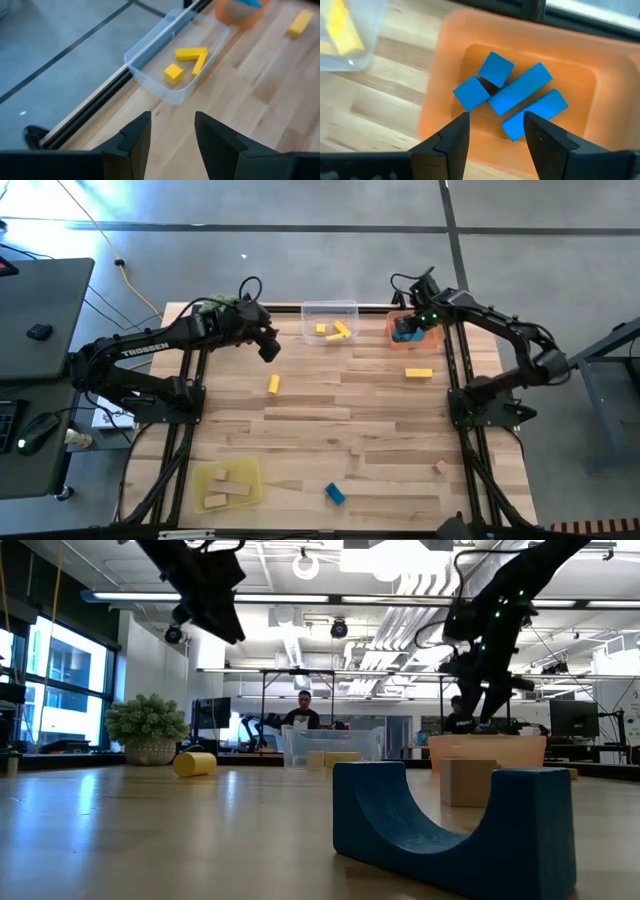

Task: Sort & place blocks by color
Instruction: Put the brown block into the yellow bin

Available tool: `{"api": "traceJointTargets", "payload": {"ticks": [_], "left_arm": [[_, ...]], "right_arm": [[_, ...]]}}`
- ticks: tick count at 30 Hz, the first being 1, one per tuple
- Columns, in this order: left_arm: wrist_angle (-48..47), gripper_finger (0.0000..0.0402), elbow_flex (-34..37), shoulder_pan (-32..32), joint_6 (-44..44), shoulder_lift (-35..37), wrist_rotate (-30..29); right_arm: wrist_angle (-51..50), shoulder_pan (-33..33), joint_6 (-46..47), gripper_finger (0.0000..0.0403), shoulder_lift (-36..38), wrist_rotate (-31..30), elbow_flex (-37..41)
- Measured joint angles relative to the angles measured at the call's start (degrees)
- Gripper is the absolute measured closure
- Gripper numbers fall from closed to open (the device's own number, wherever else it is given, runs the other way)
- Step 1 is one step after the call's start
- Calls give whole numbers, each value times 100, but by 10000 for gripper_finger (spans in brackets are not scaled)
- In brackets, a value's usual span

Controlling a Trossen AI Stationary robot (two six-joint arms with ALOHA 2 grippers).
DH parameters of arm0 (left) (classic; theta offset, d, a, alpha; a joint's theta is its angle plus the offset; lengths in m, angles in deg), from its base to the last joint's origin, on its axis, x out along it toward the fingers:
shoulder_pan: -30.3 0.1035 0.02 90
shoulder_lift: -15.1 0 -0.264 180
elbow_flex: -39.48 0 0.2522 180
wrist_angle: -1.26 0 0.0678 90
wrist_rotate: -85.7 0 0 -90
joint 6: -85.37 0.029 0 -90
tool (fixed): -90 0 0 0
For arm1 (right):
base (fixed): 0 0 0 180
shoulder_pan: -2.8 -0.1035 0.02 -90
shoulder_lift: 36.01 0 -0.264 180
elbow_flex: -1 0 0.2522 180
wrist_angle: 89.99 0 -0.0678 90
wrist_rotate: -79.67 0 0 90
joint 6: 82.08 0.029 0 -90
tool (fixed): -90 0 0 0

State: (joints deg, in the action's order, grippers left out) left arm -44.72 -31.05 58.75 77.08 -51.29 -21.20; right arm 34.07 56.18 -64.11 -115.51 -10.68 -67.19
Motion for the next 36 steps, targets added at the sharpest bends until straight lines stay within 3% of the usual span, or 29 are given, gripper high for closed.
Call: {"api": "traceJointTargets", "payload": {"ticks": [7, 13, 23, 36], "left_arm": [[373, 259, 1, -71, -3, 0, 235], [602, 259, -63, -251, 22, 1, 363], [584, 259, -329, -590, 253, 7, 720], [178, 259, -329, -869, 201, 7, 767]], "right_arm": [[4, -348, 2, 229, 703, 82, -2], [-4, -833, 318, 229, 1209, 591, -2], [-739, -1861, 1831, 229, 1521, 1592, -4], [-2172, -3782, 3711, 229, 1521, 1579, -4]]}}
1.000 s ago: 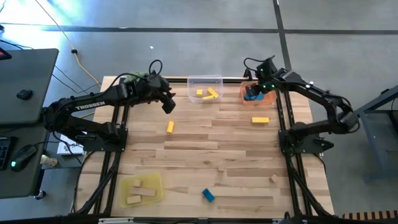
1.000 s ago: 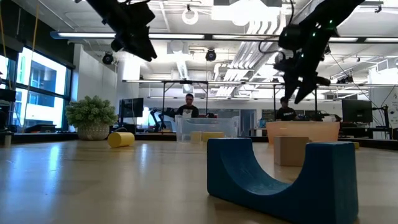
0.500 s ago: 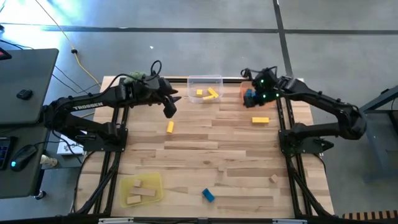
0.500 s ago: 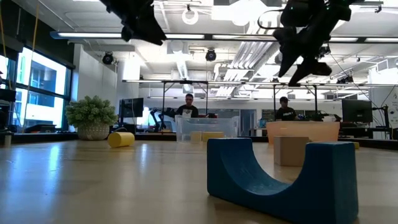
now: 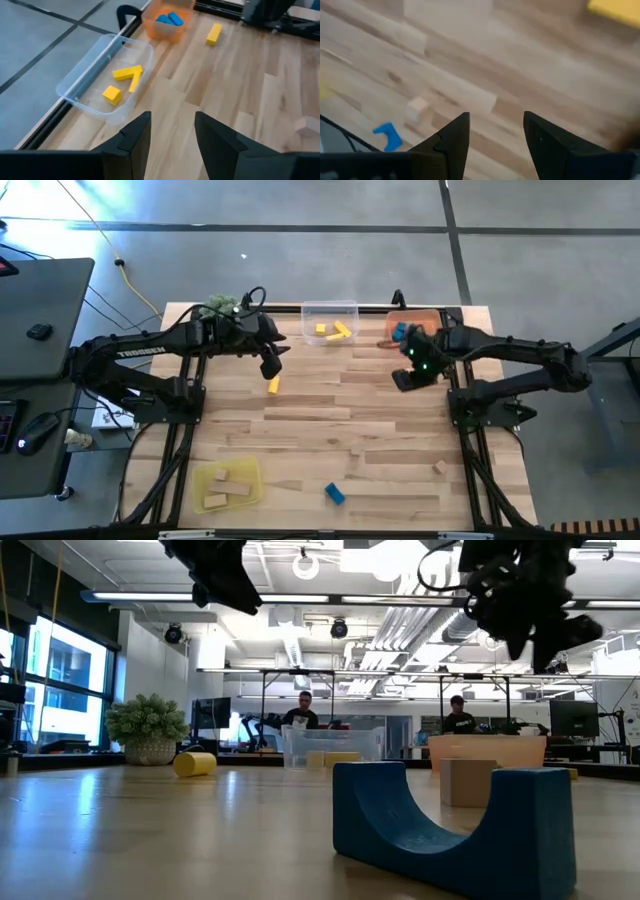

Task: Sort & place blocks by color
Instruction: Put the brown block into the yellow bin

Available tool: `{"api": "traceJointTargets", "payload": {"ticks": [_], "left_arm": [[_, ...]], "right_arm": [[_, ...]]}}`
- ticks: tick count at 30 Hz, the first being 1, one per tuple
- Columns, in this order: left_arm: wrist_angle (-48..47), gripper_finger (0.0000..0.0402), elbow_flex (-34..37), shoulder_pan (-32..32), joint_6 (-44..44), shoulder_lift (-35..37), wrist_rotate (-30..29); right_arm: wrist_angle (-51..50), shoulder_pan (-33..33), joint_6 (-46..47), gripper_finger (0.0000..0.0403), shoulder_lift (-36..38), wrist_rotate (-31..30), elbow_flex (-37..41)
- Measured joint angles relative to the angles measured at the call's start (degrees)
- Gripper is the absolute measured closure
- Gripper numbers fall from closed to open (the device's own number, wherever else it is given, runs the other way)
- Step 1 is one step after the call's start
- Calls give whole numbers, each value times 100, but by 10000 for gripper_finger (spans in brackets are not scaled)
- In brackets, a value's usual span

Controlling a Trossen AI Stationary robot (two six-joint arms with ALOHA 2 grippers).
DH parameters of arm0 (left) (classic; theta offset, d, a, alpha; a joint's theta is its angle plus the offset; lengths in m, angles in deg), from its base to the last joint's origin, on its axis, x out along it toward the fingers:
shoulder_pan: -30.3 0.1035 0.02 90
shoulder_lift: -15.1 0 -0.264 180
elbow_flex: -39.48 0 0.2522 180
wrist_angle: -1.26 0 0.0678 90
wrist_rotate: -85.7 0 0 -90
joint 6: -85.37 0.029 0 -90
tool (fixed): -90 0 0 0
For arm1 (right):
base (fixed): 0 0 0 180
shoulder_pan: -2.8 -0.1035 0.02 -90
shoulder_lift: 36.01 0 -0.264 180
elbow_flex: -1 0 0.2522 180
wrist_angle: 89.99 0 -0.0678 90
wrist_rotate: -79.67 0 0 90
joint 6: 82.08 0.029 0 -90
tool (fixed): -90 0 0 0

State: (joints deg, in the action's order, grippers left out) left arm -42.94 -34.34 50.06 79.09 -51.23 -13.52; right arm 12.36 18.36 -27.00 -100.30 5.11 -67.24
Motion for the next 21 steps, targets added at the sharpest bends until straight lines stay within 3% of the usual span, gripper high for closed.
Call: {"api": "traceJointTargets", "payload": {"ticks": [21], "left_arm": [[11, 259, 0, -714, -57, -2, 221]], "right_arm": [[-448, -3535, 2472, 223, -70, -64, 0]]}}
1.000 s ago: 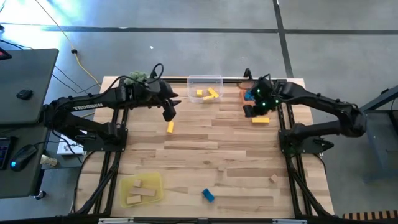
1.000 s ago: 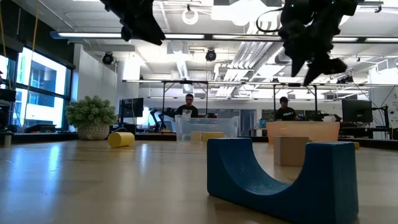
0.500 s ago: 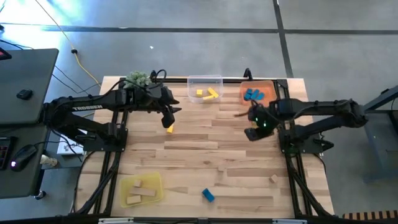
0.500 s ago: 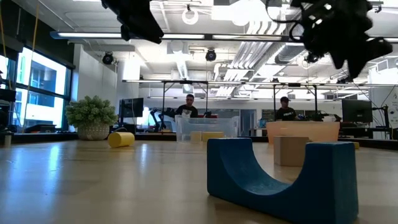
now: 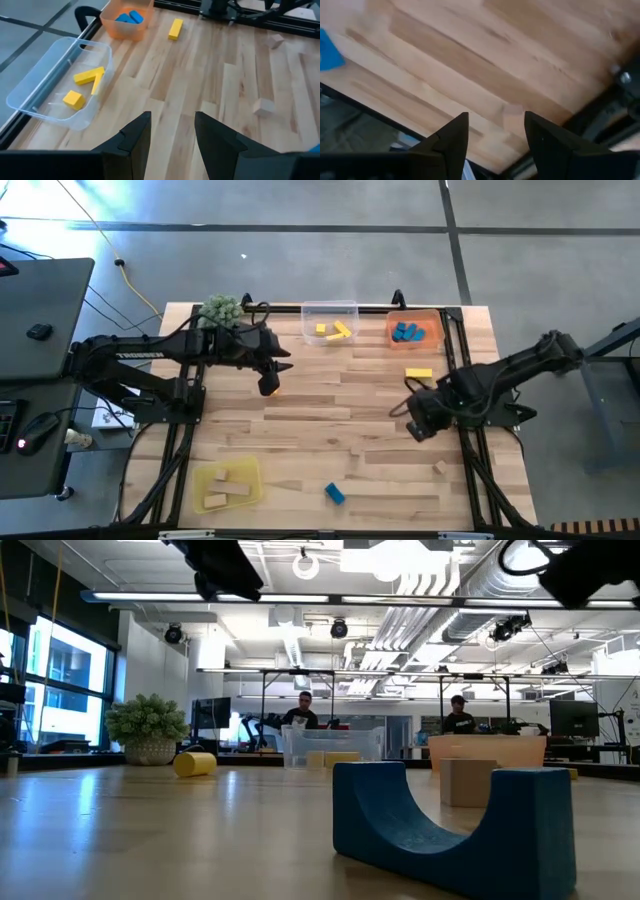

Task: Sort & place blocks by color
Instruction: Put the brown block into the yellow bin

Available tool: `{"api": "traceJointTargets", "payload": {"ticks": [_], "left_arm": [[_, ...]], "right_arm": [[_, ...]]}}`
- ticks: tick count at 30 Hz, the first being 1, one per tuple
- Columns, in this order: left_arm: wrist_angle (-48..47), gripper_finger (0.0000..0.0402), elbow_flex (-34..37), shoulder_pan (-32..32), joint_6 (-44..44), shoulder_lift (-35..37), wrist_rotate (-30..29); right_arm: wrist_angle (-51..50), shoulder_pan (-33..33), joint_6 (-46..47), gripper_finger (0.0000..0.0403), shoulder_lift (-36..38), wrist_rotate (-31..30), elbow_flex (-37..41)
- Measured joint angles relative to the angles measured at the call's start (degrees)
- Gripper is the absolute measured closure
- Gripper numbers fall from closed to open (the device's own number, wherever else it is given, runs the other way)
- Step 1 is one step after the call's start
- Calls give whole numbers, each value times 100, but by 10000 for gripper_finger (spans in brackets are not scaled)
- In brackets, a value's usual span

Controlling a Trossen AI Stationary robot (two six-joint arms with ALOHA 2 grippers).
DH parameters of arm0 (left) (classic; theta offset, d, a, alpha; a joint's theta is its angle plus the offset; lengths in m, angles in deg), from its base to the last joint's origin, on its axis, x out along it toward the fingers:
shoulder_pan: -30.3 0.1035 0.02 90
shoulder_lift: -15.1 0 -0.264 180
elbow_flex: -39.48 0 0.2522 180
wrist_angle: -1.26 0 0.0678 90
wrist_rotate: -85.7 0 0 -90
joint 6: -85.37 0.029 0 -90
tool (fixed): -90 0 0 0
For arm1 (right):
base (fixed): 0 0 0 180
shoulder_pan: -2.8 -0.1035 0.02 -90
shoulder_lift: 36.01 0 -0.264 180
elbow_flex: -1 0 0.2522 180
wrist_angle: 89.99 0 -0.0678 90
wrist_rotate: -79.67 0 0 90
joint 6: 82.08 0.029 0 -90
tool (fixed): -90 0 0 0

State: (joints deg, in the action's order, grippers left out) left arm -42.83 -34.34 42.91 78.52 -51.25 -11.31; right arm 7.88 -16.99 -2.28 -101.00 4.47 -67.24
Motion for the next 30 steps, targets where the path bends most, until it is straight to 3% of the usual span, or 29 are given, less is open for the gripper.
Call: {"api": "traceJointTargets", "payload": {"ticks": [9, 20, 30], "left_arm": [[13, 259, -4, -191, 0, 0, 4], [13, 259, -4, -489, 0, 0, 4], [13, 259, -4, -679, -2, 0, 4]], "right_arm": [[-124, -1123, 824, 173, -444, 20, 0], [42, -2082, 1882, 171, -1352, -33, 0], [654, -2340, 1941, 171, -2185, -93, 0]]}}
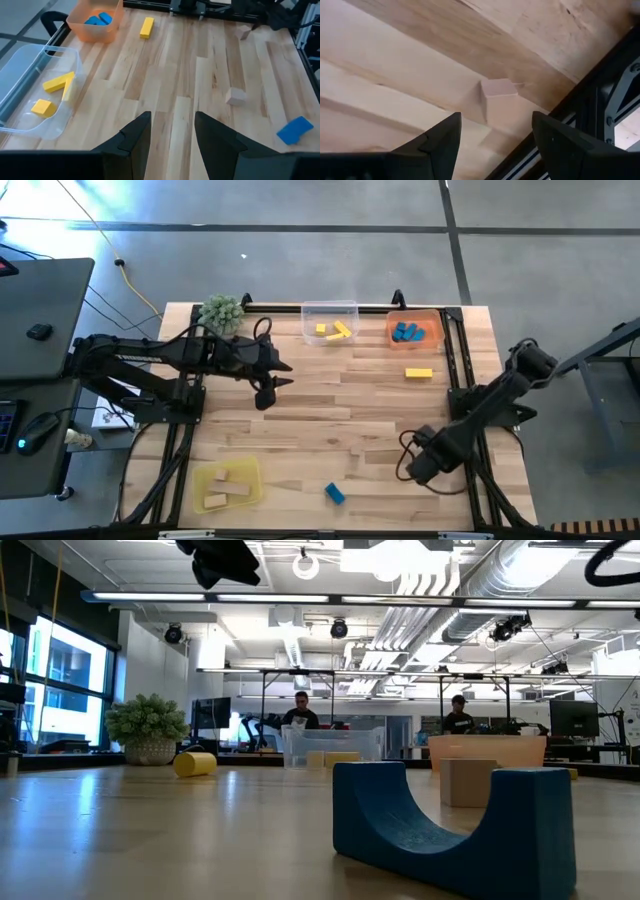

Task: Sort & place blocks by color
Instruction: Put the brown block into the yellow bin

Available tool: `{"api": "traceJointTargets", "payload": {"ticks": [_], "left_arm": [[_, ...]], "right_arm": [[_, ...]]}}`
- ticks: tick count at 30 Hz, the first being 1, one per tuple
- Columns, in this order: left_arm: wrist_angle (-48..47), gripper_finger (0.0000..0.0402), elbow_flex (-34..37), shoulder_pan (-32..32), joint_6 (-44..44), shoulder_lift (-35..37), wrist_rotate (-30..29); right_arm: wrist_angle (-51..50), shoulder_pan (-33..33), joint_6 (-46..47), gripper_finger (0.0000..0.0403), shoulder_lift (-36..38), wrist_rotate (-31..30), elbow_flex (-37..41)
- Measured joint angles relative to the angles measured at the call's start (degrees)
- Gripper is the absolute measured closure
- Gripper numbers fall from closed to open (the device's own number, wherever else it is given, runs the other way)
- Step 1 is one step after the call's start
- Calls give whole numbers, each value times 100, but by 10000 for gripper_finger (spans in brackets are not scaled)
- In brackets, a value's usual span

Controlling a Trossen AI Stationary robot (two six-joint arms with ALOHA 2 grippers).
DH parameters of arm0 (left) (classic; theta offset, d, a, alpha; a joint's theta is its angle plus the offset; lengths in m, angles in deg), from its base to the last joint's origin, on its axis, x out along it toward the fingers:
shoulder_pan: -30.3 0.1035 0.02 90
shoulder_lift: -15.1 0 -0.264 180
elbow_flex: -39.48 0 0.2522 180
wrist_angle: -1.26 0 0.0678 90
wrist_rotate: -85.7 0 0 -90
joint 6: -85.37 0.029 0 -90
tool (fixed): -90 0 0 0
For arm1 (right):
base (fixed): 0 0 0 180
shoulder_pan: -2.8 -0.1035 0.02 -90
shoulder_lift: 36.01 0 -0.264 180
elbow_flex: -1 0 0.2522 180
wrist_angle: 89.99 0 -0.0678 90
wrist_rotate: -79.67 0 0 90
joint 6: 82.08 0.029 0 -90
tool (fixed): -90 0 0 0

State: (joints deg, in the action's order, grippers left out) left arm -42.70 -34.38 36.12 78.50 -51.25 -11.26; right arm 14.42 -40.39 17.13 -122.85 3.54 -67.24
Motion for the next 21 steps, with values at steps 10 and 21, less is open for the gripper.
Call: {"api": "traceJointTargets", "payload": {"ticks": [10, 21], "left_arm": [[0, 259, 0, -142, 0, 0, -2], [0, 259, 0, -155, -64, 0, -4]], "right_arm": [[42, -219, 231, 171, -348, -39, 0], [191, -622, 788, 171, -604, -302, 2]]}}
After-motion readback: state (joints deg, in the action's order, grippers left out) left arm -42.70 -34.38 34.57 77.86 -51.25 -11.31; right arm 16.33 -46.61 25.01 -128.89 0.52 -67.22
